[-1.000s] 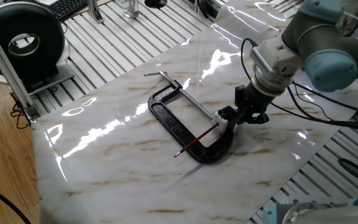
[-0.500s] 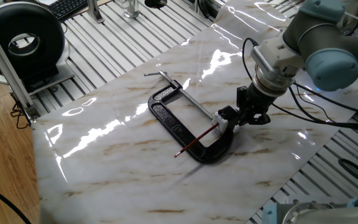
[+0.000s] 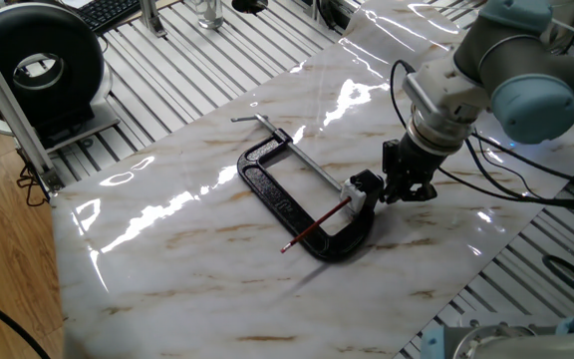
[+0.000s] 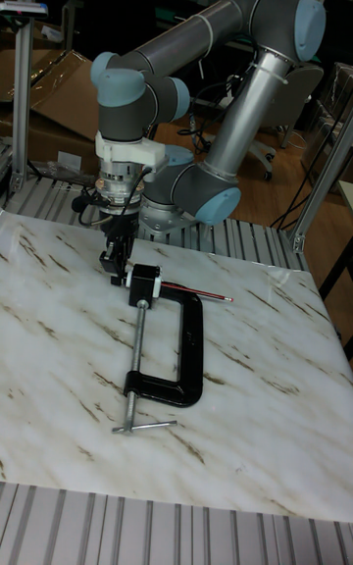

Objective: Sharpen the pencil with a pencil sharpener

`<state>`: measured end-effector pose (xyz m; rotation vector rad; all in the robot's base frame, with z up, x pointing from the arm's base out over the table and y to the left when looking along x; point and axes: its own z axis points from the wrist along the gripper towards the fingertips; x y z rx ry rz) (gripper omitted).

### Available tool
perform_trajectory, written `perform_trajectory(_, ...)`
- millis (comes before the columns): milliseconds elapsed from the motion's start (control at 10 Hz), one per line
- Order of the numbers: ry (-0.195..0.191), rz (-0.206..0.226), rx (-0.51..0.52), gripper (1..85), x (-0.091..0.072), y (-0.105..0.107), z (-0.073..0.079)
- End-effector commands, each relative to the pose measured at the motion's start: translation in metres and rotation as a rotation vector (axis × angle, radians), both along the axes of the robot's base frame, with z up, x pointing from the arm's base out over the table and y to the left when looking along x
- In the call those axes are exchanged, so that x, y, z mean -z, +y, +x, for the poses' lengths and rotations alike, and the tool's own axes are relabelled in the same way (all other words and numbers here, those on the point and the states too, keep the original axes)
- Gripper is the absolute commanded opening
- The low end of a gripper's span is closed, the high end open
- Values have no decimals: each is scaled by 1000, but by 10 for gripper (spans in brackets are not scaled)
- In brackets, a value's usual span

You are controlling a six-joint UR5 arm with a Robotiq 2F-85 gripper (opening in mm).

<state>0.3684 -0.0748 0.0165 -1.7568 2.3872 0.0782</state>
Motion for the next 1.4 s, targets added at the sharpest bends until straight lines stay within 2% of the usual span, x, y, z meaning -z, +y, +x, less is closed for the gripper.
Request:
perform_trajectory(0, 10, -17, 12, 10, -14, 3, 3)
perform_trajectory(400, 16, -20, 10, 10, -18, -2, 2)
perform_trajectory(900, -6, 22, 18, 10, -17, 5, 5)
perform_trajectory(1300, -30, 25, 18, 10, -11, 3, 4)
